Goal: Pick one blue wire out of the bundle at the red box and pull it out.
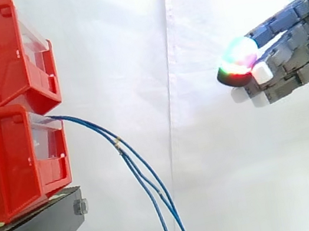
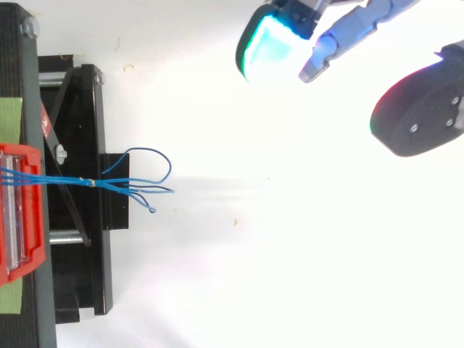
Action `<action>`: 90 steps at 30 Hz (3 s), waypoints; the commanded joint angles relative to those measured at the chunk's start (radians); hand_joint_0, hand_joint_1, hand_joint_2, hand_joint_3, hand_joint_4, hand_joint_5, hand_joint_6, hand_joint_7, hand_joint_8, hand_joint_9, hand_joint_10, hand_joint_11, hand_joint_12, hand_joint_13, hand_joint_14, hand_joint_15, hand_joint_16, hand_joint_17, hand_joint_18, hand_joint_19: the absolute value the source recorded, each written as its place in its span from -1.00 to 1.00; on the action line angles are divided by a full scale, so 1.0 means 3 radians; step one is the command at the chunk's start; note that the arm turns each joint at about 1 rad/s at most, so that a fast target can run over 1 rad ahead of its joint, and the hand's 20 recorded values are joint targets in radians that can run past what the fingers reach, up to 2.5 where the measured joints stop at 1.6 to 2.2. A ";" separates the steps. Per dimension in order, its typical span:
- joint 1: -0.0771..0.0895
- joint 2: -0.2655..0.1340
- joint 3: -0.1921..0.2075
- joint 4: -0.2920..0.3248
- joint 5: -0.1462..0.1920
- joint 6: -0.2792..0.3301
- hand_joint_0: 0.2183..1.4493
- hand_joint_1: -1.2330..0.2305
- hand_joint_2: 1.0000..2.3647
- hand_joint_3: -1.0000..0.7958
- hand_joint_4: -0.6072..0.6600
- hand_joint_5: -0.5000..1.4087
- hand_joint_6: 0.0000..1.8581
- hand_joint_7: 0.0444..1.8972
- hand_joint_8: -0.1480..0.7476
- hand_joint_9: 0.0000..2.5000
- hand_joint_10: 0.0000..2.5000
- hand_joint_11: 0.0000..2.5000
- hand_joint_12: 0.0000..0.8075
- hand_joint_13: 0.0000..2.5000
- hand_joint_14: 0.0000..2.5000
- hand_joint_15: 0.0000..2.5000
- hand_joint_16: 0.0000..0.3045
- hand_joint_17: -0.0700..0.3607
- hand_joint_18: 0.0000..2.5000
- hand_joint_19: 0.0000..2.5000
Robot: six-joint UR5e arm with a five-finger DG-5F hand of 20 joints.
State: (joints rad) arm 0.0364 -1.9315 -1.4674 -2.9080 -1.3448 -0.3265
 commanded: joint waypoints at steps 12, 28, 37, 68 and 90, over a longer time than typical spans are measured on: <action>0.0124 -0.0224 -0.0002 0.0382 0.0259 -0.0052 -0.48 -0.02 -1.00 -0.42 0.58 -0.61 -0.46 -0.13 0.04 -0.35 -1.00 -0.83 -0.02 -0.69 -1.00 -0.93 -0.66 -0.13 -0.81 -0.88; 0.0236 -0.0531 0.0003 0.0863 0.0484 -0.0216 -0.48 -0.02 -1.00 -0.42 0.59 -0.61 -0.46 -0.13 0.05 -0.33 -1.00 -0.82 -0.01 -0.66 -1.00 -0.92 -0.66 -0.13 -0.77 -0.86; 0.0288 -0.0664 0.0003 0.1231 0.0546 -0.0323 -0.48 -0.02 -1.00 -0.42 0.59 -0.61 -0.46 -0.12 0.06 -0.32 -0.99 -0.81 -0.01 -0.64 -1.00 -0.91 -0.66 -0.13 -0.76 -0.85; 0.0380 -0.1457 0.0678 0.1466 0.0643 -0.0389 -0.54 -0.27 -1.00 -0.44 0.54 -0.58 -0.46 0.15 0.03 -0.46 -1.00 -0.82 0.02 -0.74 -1.00 -0.91 -0.61 -0.06 -0.86 -0.90; 0.0482 -0.1457 0.0678 0.1589 0.0714 -0.0451 -0.45 -0.32 -0.99 -0.36 0.36 -0.61 -0.26 0.08 0.02 -0.44 -0.99 -0.79 0.01 -0.68 -1.00 -0.89 -0.63 -0.09 -0.79 -0.87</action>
State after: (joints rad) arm 0.1821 -2.3686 -1.2636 -2.4324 -1.1310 -0.4633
